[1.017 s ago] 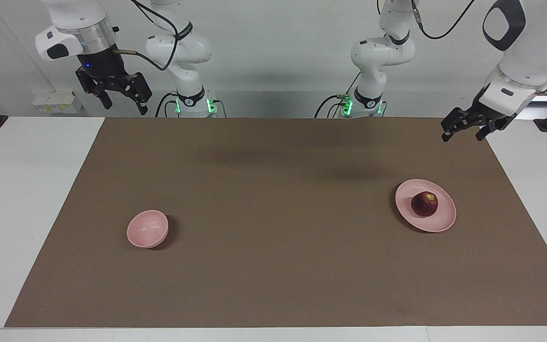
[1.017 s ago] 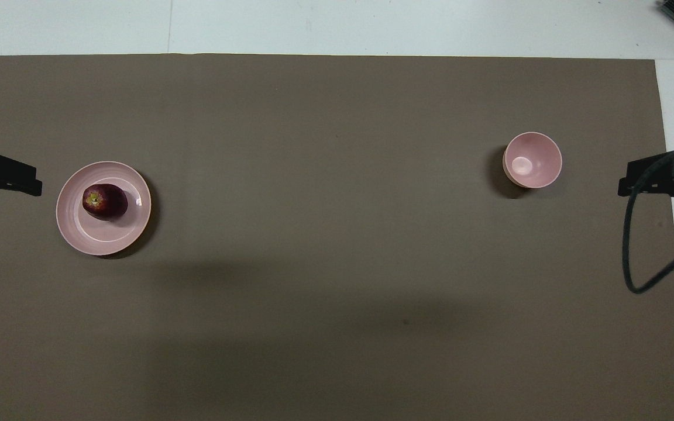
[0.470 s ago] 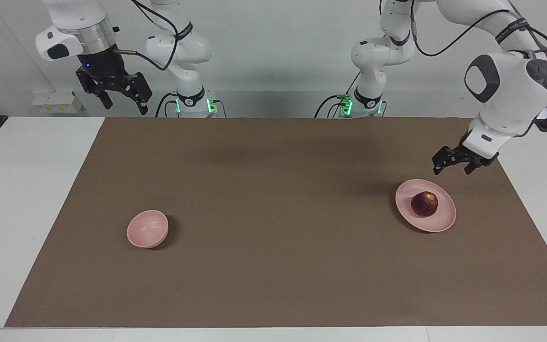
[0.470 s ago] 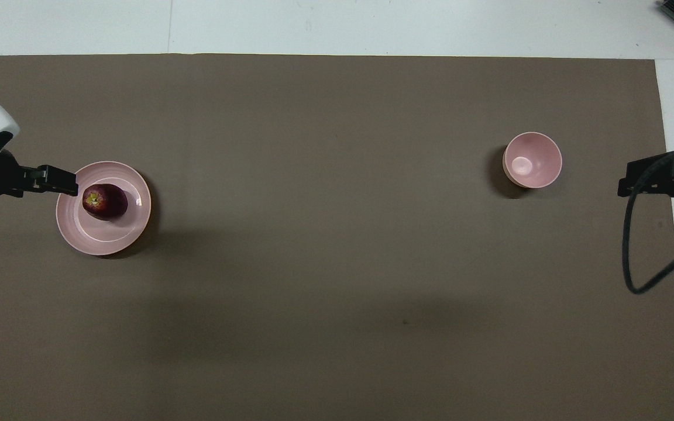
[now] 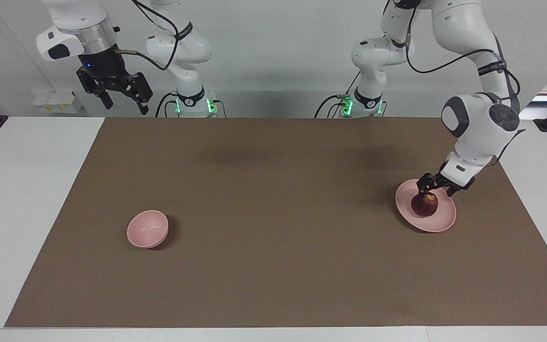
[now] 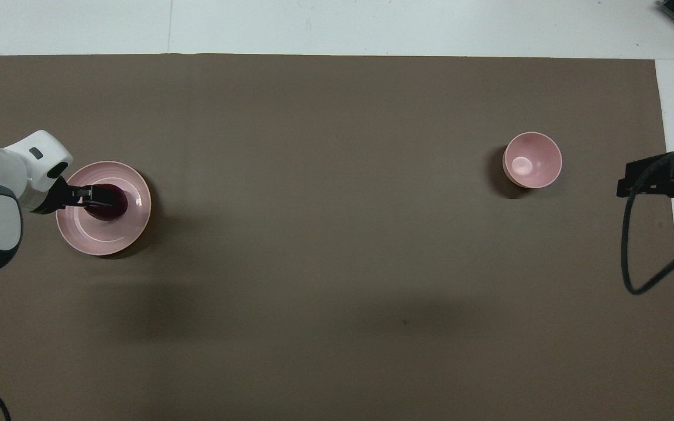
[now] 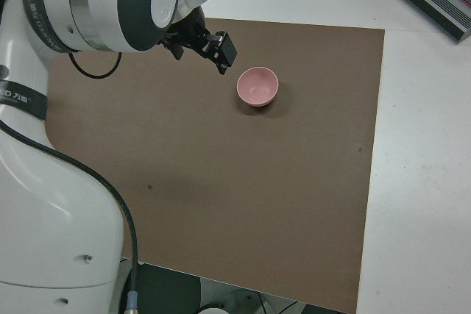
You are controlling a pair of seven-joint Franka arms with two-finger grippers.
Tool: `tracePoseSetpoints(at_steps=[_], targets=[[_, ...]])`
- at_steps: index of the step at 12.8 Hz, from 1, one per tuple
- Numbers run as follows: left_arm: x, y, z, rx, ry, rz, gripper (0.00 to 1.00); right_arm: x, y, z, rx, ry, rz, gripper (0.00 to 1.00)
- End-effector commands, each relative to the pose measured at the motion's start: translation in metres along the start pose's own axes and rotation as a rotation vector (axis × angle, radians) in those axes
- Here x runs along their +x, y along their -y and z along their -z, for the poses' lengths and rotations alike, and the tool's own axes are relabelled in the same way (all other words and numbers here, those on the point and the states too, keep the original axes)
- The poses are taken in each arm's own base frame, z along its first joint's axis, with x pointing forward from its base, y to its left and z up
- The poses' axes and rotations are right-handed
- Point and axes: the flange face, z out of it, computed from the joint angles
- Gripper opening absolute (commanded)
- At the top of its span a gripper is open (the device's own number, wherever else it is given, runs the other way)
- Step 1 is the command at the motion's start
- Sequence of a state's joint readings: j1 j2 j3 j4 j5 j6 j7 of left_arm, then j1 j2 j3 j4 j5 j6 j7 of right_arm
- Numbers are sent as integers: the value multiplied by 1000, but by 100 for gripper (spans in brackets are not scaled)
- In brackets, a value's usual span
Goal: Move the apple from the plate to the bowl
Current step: 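Reach the left gripper down onto the red apple on the plate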
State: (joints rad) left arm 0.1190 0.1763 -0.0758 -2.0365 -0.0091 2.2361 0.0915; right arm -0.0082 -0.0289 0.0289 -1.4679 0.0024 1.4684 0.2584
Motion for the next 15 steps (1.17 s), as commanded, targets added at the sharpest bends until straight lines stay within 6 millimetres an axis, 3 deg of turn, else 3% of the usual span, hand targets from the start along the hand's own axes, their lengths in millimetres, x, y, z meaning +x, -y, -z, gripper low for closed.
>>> tracePoseSetpoints(at_steps=[1,5,7,8,9,10,13,15], targets=[[-8,-4,-14,-4,-27,27,100,-6,-11,5,6,0,13,100],[10,-18,-38,-5,-99,5,100,-8,-11,7,5,1,13,100],[17,-17,-36,-4,-121,5,100,-8,-10,6,5,1,14,100],[16,-17,-37,-5,-115,5,85,-9,-10,6,6,3,15,100],[15,-18,-37,-5,-106,7,30,-9,-10,4,6,6,13,100],[14,-18,-37,-6,-93,4,5,-10,-12,5,6,5,10,100],[21,-18,-22,-9,-63,27,0,-12,-10,3,36,17,10,100],[29,-18,-3,-17,-26,181,0,-15,-9,1,79,22,11,100]])
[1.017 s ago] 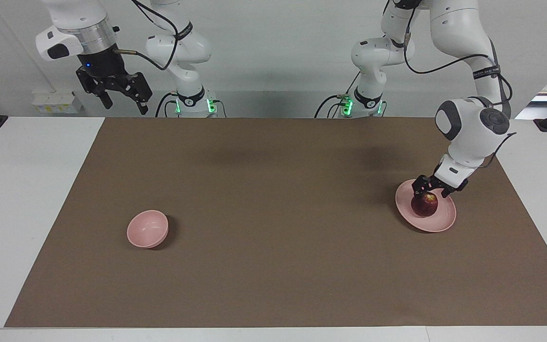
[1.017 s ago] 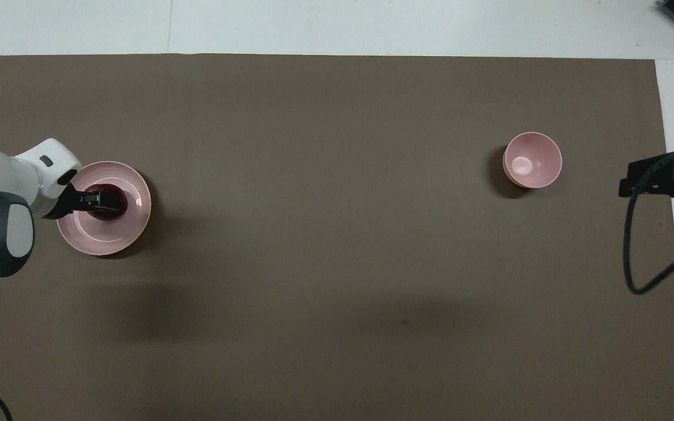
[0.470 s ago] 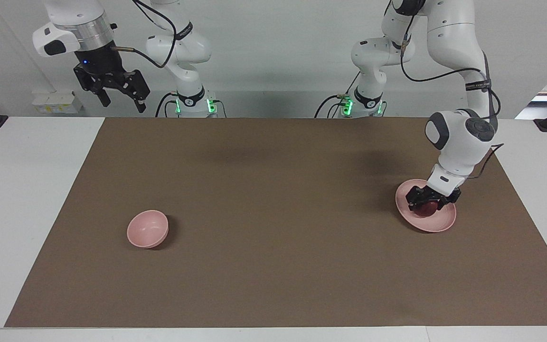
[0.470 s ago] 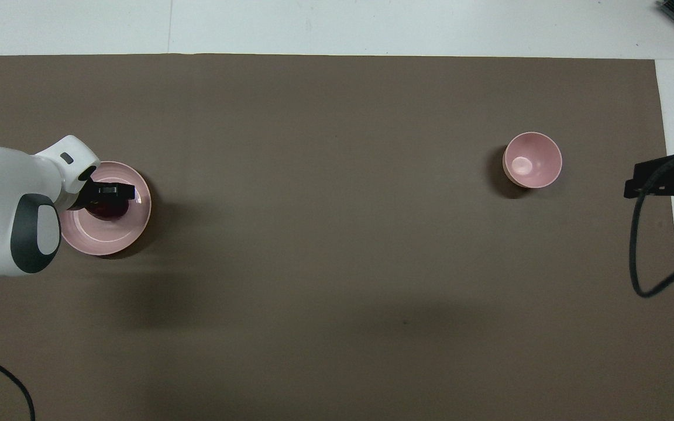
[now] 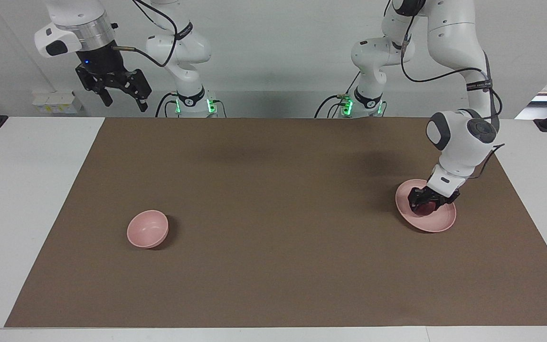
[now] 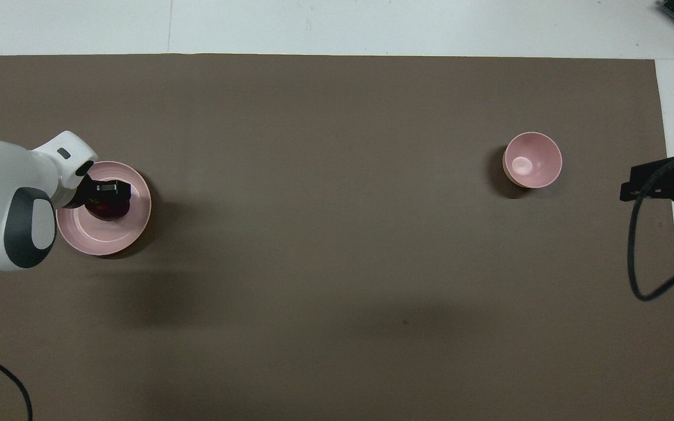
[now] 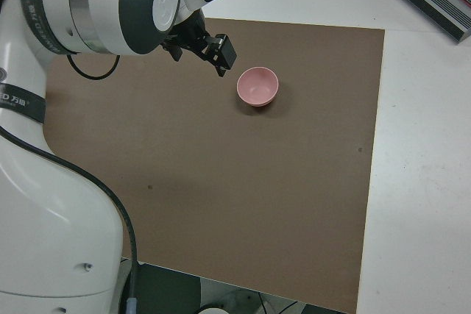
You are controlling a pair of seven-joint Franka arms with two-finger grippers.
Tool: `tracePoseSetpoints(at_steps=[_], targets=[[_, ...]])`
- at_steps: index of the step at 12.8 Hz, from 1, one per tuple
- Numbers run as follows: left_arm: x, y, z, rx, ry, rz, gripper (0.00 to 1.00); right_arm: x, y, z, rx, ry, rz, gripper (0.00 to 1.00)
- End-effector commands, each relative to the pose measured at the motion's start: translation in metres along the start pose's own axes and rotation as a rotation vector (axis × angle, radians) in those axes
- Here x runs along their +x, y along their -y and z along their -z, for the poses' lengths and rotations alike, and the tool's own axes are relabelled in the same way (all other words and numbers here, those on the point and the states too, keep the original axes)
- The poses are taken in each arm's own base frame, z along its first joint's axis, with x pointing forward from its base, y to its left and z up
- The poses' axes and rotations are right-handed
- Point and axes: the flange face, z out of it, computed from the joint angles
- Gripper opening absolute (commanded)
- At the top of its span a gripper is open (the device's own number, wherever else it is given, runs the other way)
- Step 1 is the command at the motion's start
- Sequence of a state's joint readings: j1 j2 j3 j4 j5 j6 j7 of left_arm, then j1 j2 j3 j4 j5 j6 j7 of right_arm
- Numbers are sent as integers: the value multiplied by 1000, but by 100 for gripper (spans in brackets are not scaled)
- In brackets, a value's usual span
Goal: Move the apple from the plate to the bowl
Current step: 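Close the left gripper on the red apple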
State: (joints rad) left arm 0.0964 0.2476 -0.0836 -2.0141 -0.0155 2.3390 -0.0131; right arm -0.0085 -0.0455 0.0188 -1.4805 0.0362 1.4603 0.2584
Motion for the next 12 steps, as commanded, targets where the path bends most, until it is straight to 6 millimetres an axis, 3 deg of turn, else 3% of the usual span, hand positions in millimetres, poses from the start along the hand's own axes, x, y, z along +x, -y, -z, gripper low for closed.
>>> tracePoseSetpoints(at_steps=[1,6,9,12], targets=[[15,-5,27,-1,36,172,0,-10,-3,-2,74,8,29,100],[14,-39,58,-98,39,348,0,-16,-9,-12,183,9,69,100],[3,-100,61,-123,78,434,0,-14,-11,-11,226,-4,69,100],[-9,-153,65,-257,177,491,0,-14,-12,-14,257,5,63,100]])
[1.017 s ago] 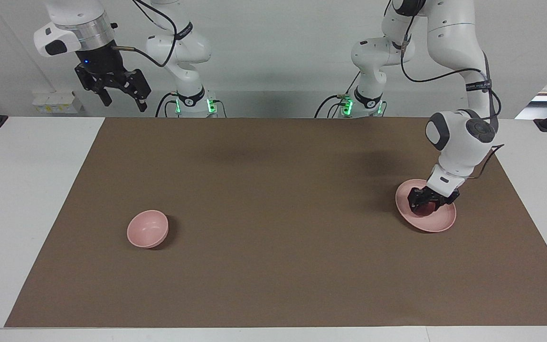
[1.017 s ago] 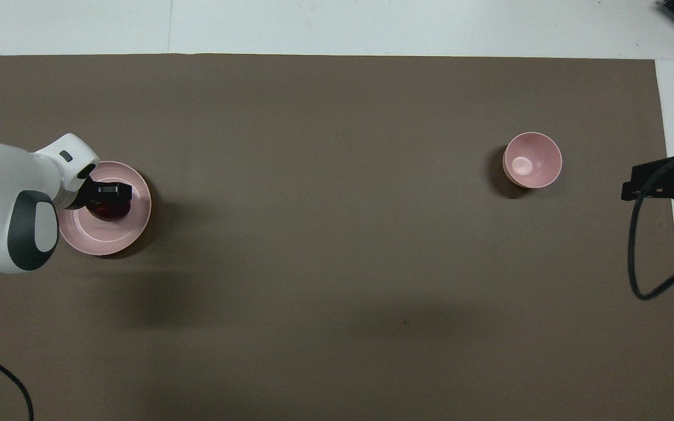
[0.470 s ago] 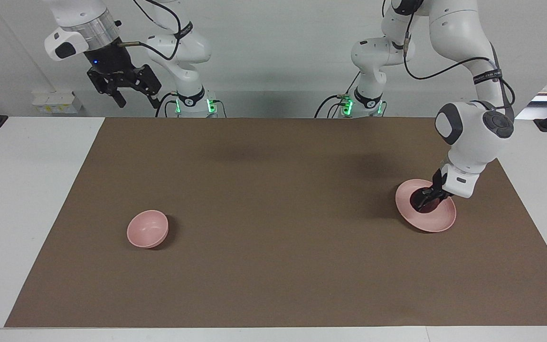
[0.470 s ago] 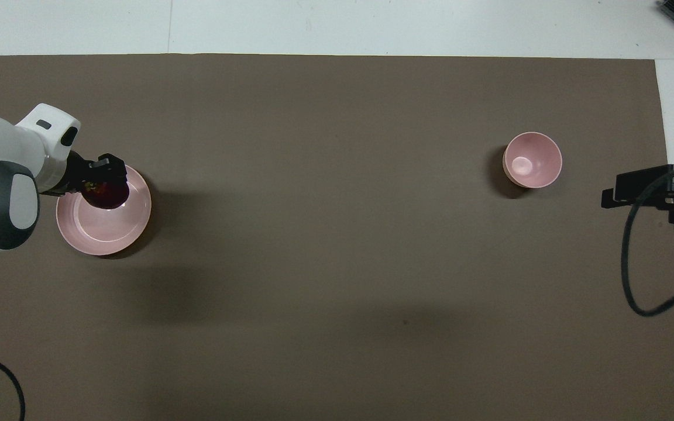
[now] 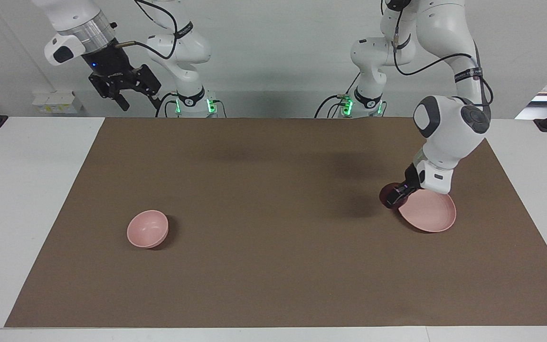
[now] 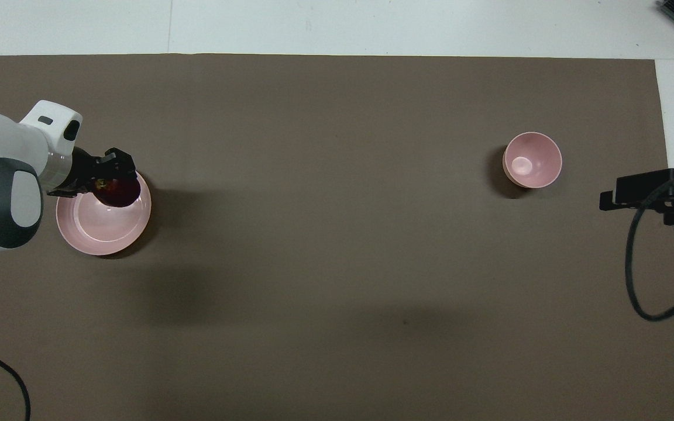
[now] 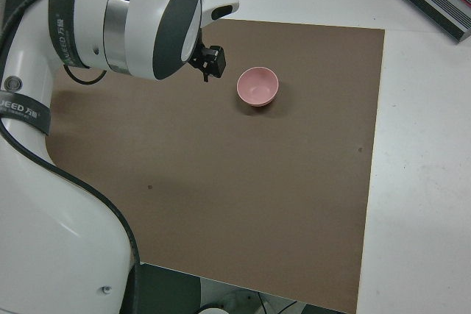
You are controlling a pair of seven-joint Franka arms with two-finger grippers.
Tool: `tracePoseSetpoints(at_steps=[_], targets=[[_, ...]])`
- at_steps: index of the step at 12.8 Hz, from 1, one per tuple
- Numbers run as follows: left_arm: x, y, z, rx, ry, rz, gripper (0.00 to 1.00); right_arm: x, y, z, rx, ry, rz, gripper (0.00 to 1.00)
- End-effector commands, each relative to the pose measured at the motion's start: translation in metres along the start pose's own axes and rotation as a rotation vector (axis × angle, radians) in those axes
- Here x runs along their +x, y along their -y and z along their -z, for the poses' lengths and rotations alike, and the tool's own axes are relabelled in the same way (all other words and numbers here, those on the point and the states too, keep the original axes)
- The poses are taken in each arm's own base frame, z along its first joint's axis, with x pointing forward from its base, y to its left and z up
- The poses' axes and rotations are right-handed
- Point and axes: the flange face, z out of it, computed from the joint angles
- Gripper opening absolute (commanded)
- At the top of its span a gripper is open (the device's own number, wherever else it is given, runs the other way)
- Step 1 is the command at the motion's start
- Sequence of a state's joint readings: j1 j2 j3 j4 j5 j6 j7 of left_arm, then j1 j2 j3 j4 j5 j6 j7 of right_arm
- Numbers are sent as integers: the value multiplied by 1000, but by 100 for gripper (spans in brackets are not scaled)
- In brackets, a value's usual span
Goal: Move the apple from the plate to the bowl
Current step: 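Lift the apple with the left gripper while the right gripper approaches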
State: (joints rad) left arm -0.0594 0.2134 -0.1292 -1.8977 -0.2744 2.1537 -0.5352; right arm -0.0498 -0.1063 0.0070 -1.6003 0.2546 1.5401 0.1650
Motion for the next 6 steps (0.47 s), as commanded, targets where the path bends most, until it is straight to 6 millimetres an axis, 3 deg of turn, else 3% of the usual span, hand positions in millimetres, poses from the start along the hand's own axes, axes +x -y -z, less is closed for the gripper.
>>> tracePoseSetpoints(at_steps=[1,6], targets=[[-29,-29,3,-44,97,13,0,-6,-5,0,46,-11,16,100],[-79,-75,-3,-160,295,77,0,0,-20,1,151,-22,59,100]])
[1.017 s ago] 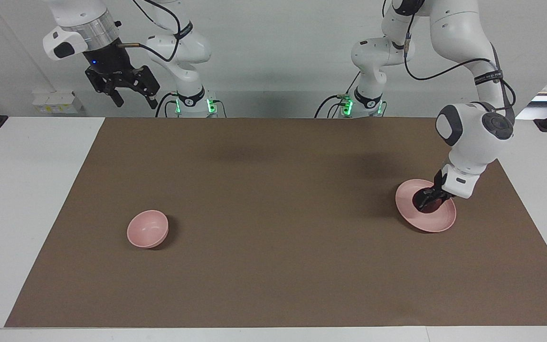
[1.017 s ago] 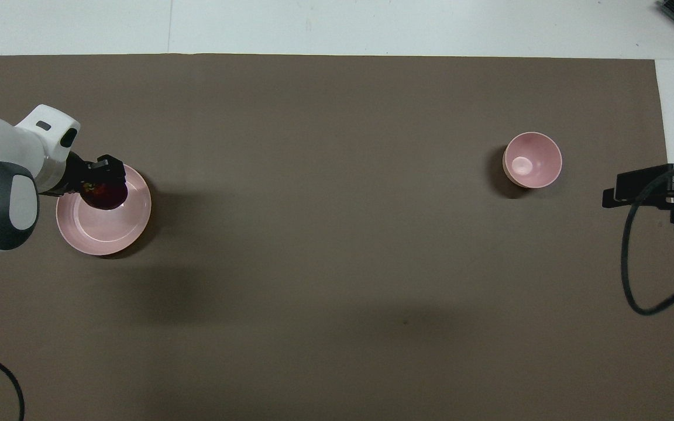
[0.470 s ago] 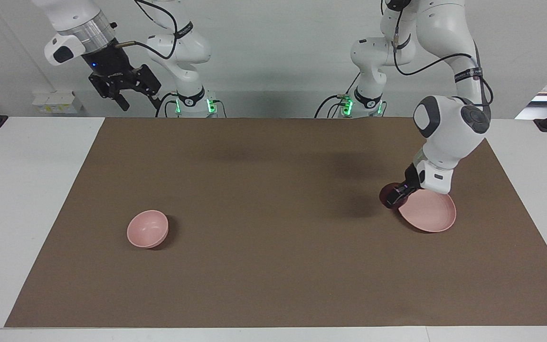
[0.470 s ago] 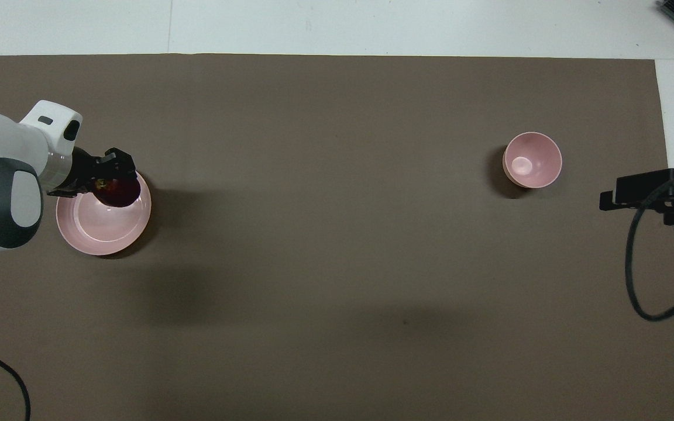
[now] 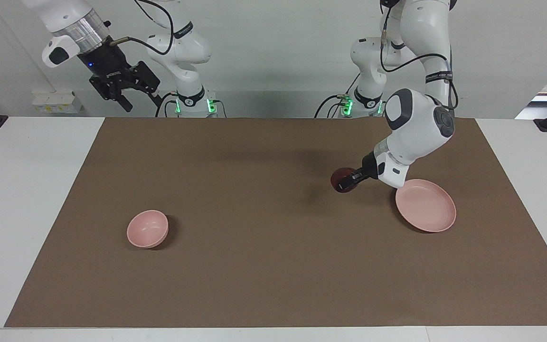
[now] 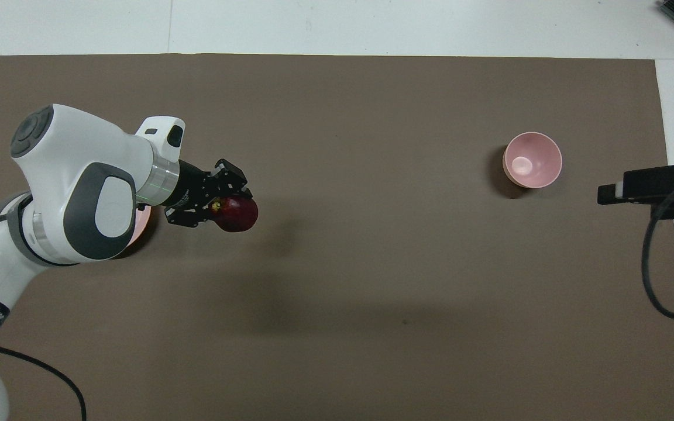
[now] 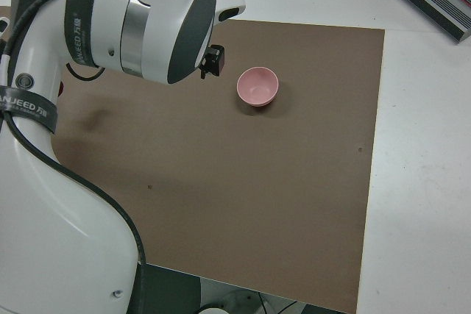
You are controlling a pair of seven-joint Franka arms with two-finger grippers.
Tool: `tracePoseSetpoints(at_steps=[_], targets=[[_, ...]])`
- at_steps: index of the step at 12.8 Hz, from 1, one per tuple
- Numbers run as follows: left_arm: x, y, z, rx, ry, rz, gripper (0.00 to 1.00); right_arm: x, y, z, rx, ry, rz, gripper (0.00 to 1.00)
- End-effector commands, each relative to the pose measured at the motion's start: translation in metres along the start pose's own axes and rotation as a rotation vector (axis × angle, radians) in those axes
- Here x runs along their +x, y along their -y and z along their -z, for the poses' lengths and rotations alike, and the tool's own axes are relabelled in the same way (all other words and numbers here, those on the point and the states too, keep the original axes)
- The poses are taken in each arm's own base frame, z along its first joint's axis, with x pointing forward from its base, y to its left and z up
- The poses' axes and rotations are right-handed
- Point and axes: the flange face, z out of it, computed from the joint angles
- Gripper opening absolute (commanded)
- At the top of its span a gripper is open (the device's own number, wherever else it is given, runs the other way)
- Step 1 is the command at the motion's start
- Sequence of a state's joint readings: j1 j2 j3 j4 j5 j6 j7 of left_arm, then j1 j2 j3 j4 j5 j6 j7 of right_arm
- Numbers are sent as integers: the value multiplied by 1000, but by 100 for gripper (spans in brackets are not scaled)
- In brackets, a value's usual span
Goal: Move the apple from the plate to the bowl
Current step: 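Lift the apple with the left gripper while the right gripper approaches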
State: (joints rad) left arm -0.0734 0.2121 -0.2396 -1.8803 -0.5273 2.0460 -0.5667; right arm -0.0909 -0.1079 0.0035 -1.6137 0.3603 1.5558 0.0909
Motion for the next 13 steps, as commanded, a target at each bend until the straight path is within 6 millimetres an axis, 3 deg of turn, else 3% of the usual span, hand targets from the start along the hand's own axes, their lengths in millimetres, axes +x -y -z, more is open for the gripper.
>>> tracePoseSetpoints(at_steps=[1,3,7,11,13], targets=[[-32,-29,-3,-35,68,84,0,-3,-12,-3,100,-18,20,100],[-58,-54,-14,-56,101,197,0,-2,-16,-12,178,-17,16,100],[-129,-99,-49,-68,123,361,0,2,-15,-20,270,-44,38,100],[-167,-126,-59,-235,287,490,0,-1,-32,-33,446,-57,94,100],[-173,-129,-59,-305,411,595,0,-6,-34,-34,472,-54,122,100]])
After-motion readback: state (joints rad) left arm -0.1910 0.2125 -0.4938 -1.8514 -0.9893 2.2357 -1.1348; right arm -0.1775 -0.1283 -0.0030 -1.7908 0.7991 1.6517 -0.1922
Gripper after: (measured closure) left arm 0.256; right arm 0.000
